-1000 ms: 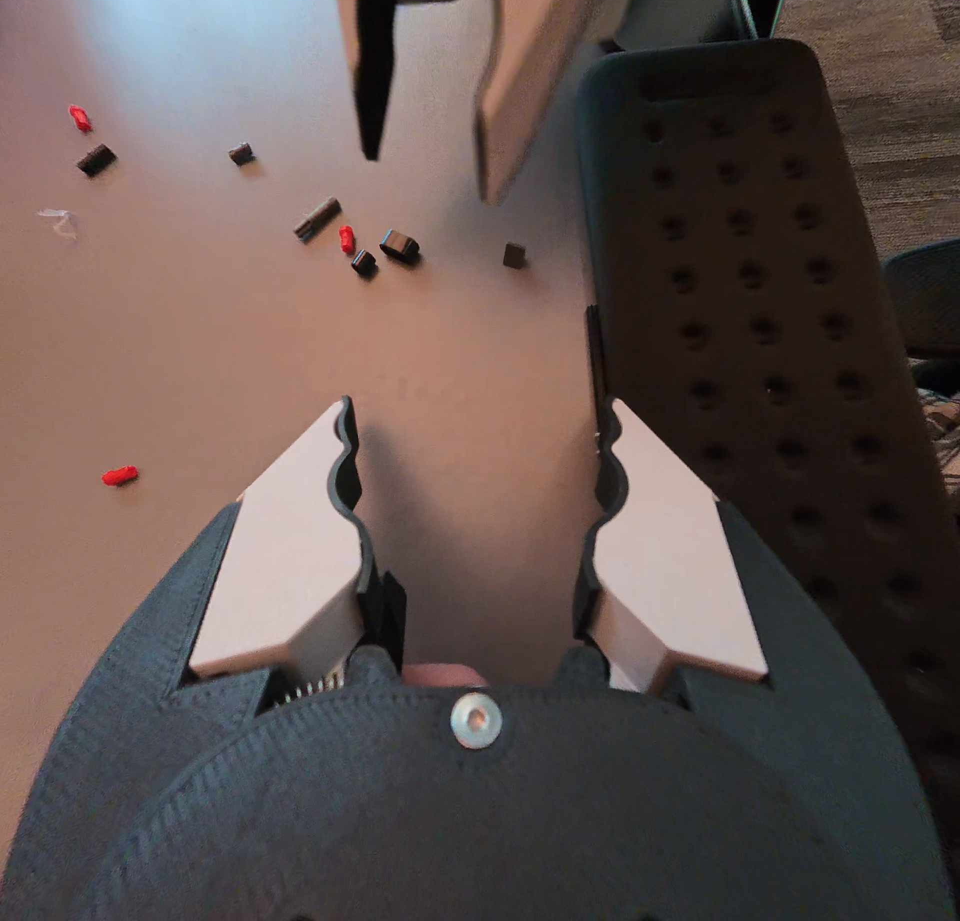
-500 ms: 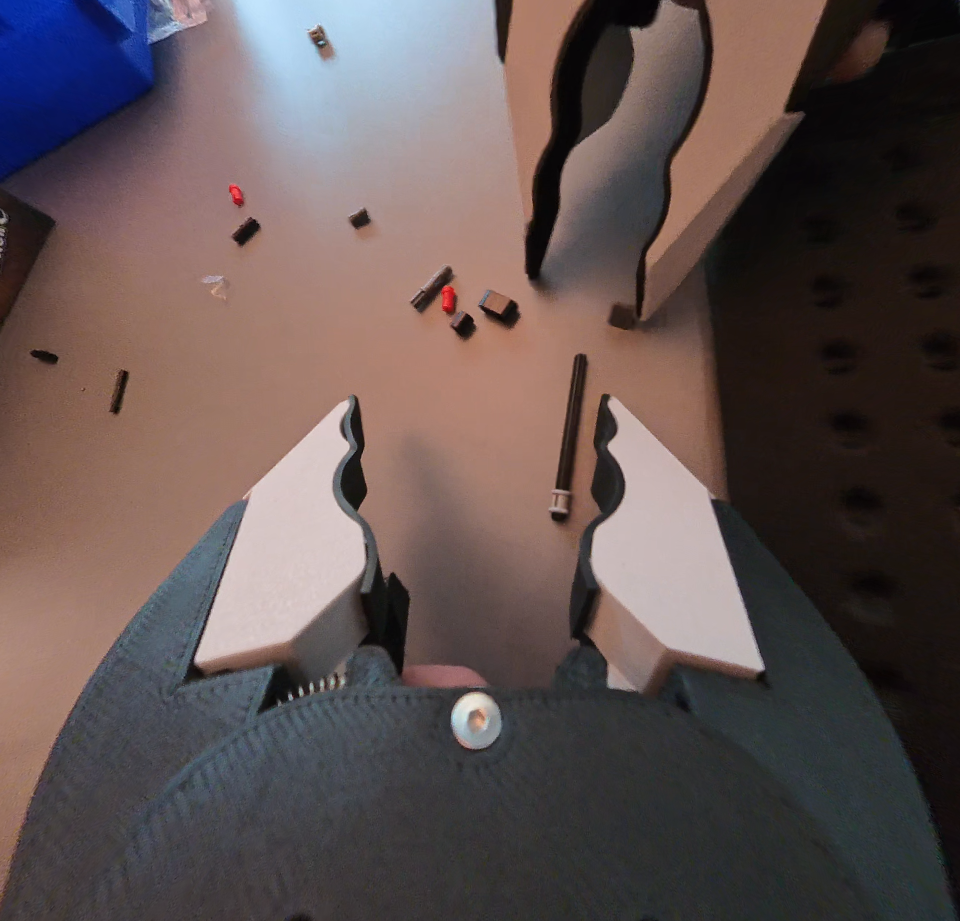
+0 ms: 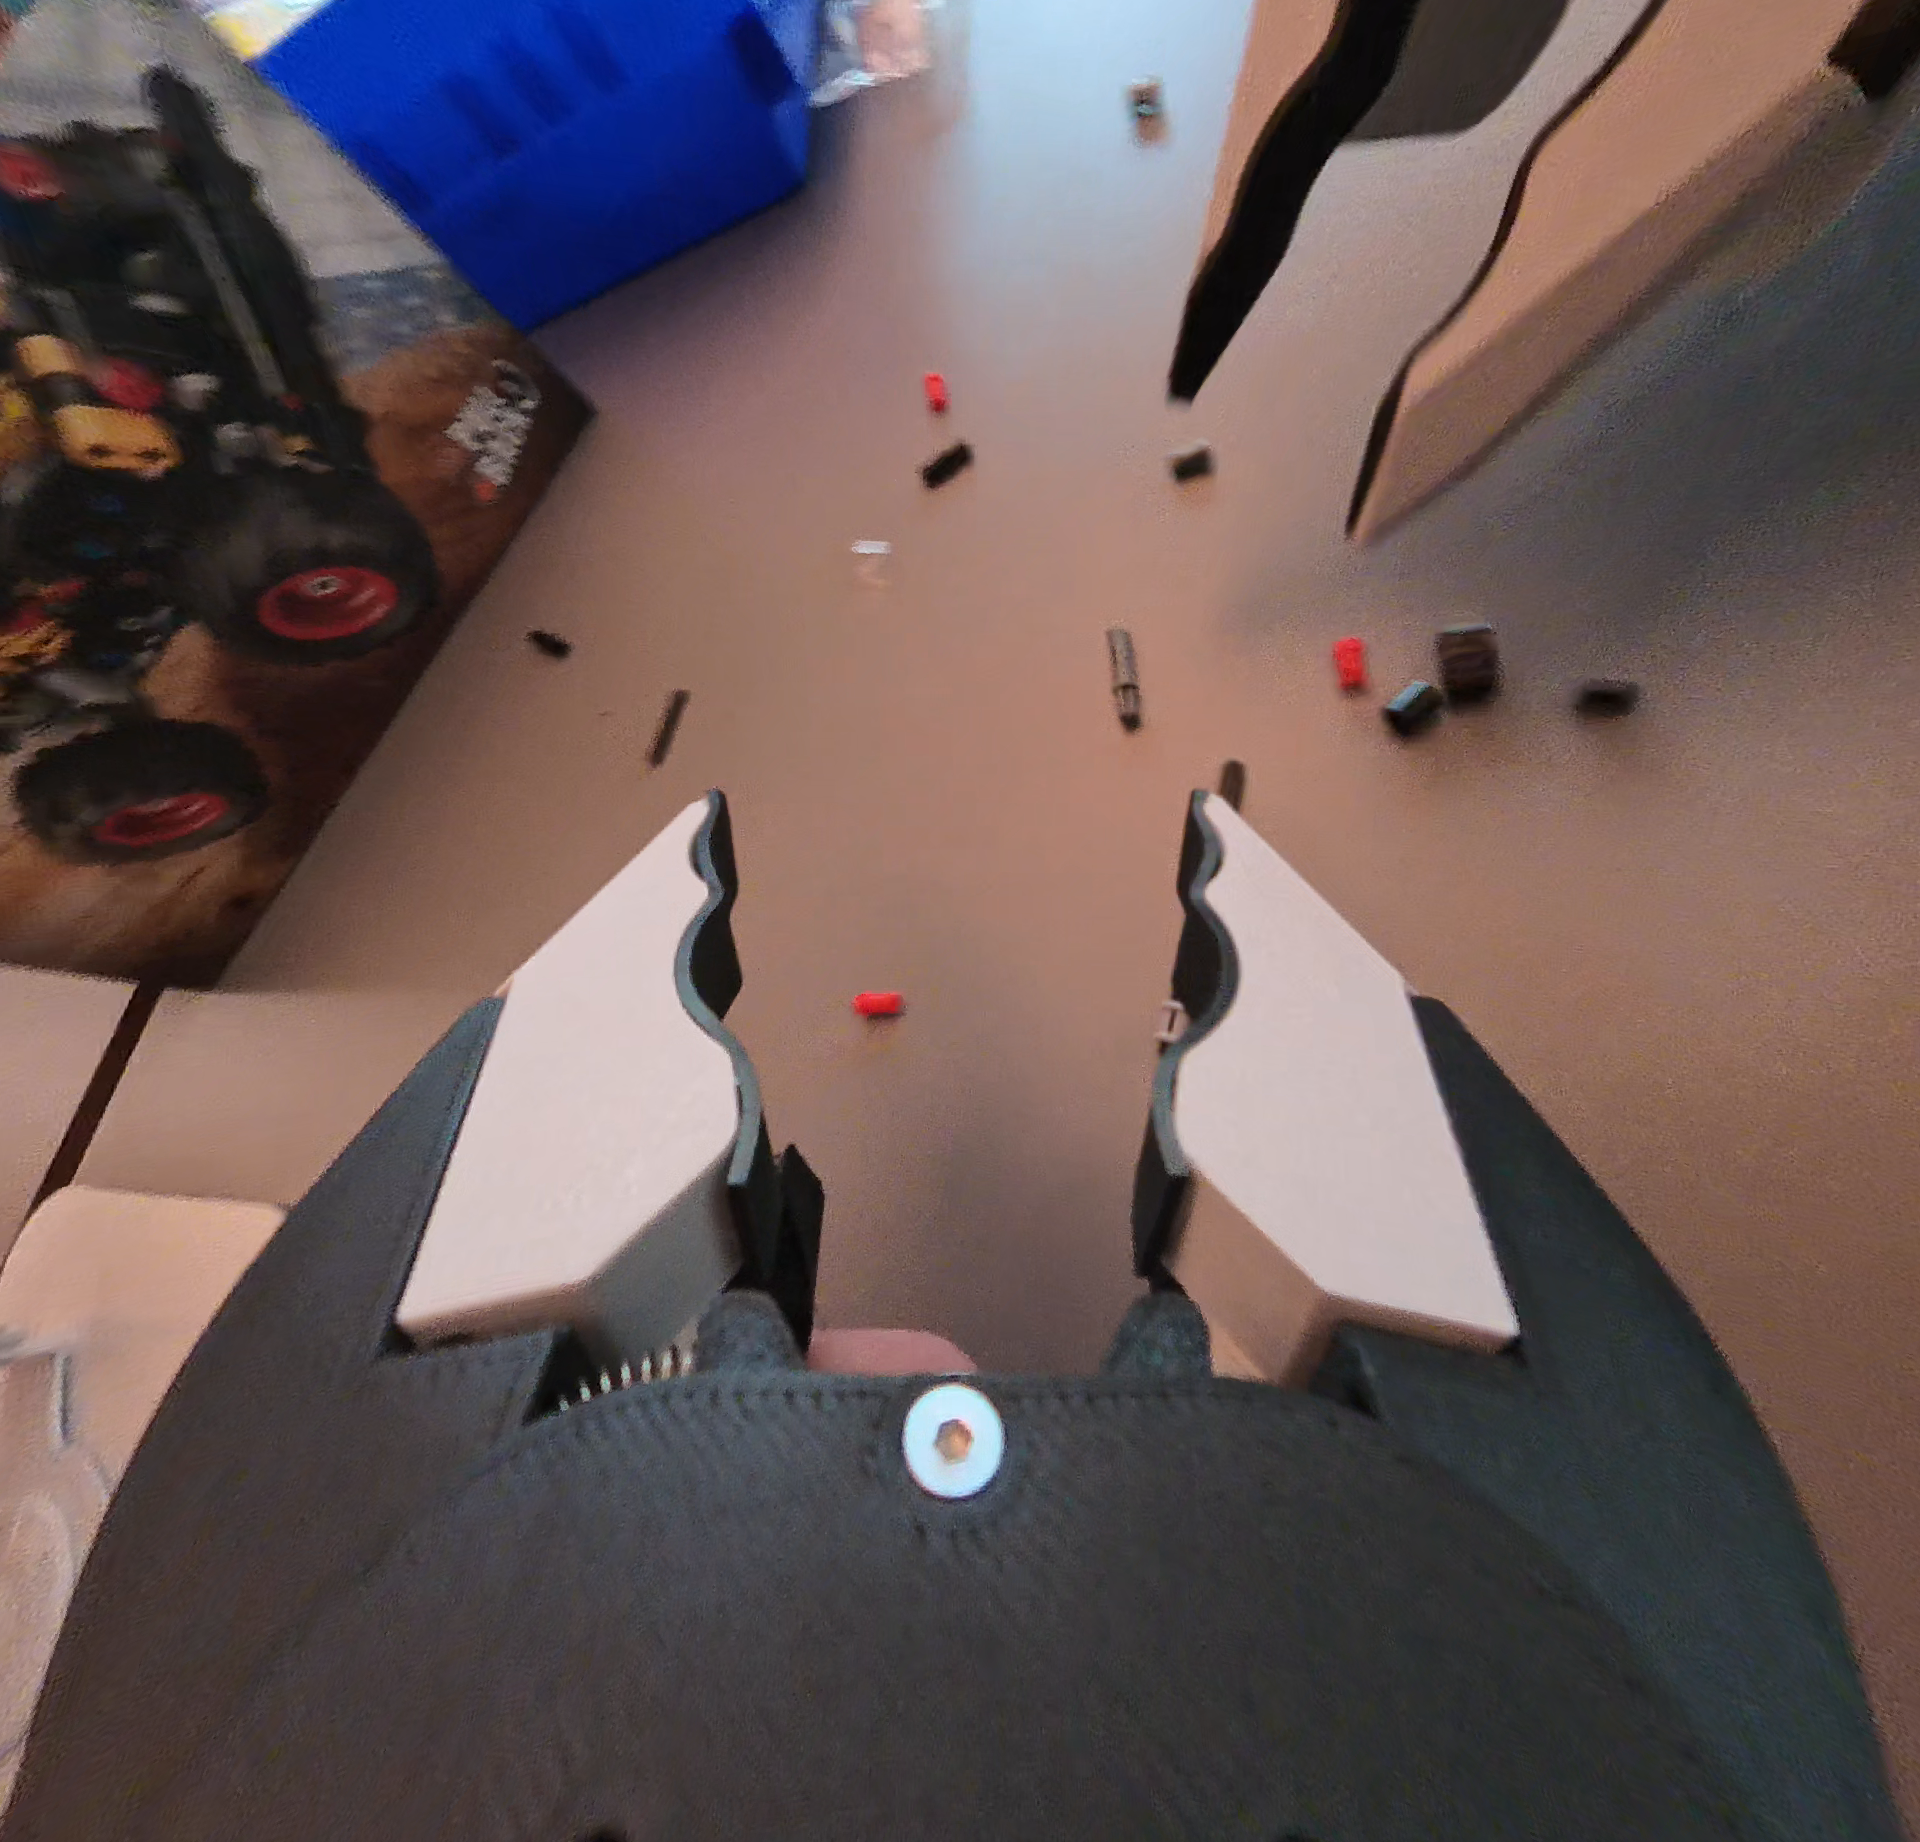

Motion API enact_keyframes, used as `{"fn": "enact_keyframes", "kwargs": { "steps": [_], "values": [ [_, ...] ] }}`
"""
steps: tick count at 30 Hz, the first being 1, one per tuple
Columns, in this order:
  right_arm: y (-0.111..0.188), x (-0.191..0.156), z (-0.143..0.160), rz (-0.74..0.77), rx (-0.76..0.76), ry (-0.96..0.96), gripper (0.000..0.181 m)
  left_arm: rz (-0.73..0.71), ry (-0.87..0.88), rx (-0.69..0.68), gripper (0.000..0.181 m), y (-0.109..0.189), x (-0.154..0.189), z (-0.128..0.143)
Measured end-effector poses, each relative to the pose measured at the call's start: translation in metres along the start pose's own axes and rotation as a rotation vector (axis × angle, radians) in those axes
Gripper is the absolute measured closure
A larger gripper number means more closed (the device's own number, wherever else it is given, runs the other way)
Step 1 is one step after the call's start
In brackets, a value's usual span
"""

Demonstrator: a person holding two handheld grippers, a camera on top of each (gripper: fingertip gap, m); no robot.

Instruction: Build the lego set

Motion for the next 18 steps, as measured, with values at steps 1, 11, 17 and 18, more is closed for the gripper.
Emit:
{"fn": "enact_keyframes", "kwargs": {
  "steps": [1,11,17,18],
  "values": [
    [0.005,0.013,-0.004,0.041,0.022,-0.037,0.140,-0.020,0.038,0.002,0.097,0.003,-0.010,0.002],
    [-0.011,0.116,-0.009,0.144,0.010,-0.323,0.151,0.044,0.370,-0.027,0.146,-0.048,-0.090,0.030],
    [-0.044,0.117,-0.017,0.083,-0.040,-0.254,0.166,0.160,0.343,-0.078,0.165,-0.093,-0.090,0.034],
    [-0.047,0.116,-0.018,0.069,-0.037,-0.242,0.172,0.163,0.331,-0.083,0.168,-0.095,-0.089,0.031]
  ]
}}
Point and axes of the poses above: each gripper's, where its closed fingertips meet, y back along the fingers, z out of its underside, x = y × z across the jaws, the point moved 7 cm from there along y, back along the fingers, and after that the axes turned 11 degrees about -y, right-handed, at the moved point
